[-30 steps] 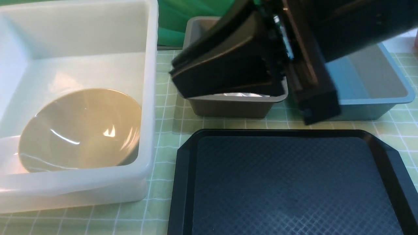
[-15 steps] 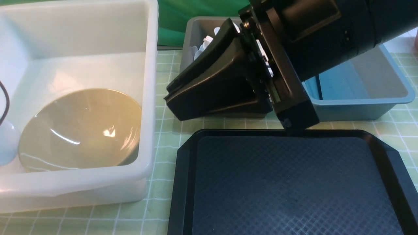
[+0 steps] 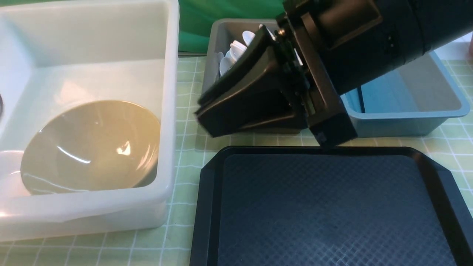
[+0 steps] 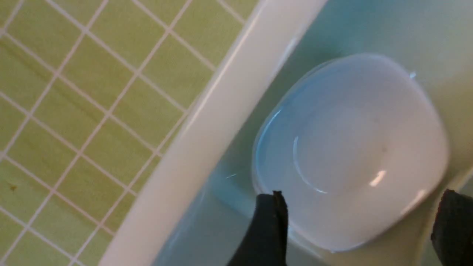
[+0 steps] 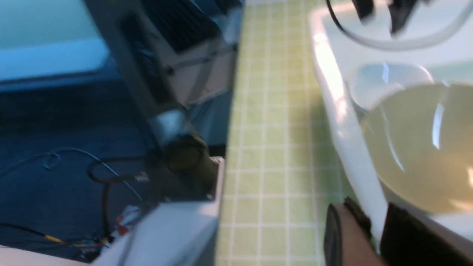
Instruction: On green table put chopsticks spoon bowls plates into blue grey white boxes.
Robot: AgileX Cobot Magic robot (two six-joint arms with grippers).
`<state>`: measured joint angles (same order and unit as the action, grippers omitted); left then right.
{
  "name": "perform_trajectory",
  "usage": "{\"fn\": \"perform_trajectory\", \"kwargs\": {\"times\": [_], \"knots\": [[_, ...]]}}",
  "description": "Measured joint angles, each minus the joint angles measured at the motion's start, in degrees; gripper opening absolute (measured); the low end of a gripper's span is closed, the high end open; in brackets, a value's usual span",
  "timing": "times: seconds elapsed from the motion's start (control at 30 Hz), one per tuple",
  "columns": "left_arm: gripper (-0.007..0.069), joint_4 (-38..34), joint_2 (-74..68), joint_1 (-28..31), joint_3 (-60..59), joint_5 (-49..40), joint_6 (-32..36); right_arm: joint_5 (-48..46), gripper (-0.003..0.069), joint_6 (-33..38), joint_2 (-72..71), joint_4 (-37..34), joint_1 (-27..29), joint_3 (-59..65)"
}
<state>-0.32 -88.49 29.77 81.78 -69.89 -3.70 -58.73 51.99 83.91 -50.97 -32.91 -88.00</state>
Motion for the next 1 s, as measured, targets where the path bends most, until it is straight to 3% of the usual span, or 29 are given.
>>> {"fn": "perform_trajectory", "kwargs": {"times": [0.1, 0.2, 0.27, 0.4, 0.47, 0.57, 0.7, 0.77, 1.0], "knots": [[0.0559, -7.18, 4.74, -3.62, 2.7, 1.1, 6.8, 1.96, 0.0162, -5.41, 0.05, 2.82, 4.53, 0.0], [0.0544, -15.8, 8.09, -8.31, 3.25, 2.8, 14.87, 3.78, 0.0162, -10.75, -0.06, 4.77, 9.57, 0.0], [0.0513, -18.27, 8.69, -9.57, 3.28, 2.96, 16.61, 4.32, 0.0164, -13.88, -0.52, 7.8, 11.98, 0.0], [0.0287, -26.45, 9.14, -12.41, 3.28, 2.18, 21.81, 4.63, 0.0162, -25.85, -4.73, 23.86, 16.95, 1.41], [0.0128, -29.32, 9.14, -15.74, 3.28, 1.56, 23.97, 5.38, 0.0146, -31.01, -10.1, 31.76, 17.66, 4.92], [0.0025, -29.39, 9.6, -20.75, 3.28, 1.11, 23.96, 7.48, 0.0103, -34.77, -17.8, 36.45, 17.89, 10.96], [-0.0002, -26.24, 11.99, -26.59, 2.77, -0.62, 22.06, 11.95, 0.0039, -37.15, -28.3, 37.61, 17.91, 20.67], [-0.0002, -23.83, 17.52, -31.22, -0.11, -1.11, 20.99, 17.81, 0.0024, -36.87, -38.66, 38.12, 17.91, 31.74], [-0.0002, -23.12, 39.3, -34.65, -17.02, -0.28, 19.15, 29.53, 0.0022, -35.62, -64.49, 39.08, 17.97, 56.87]]}}
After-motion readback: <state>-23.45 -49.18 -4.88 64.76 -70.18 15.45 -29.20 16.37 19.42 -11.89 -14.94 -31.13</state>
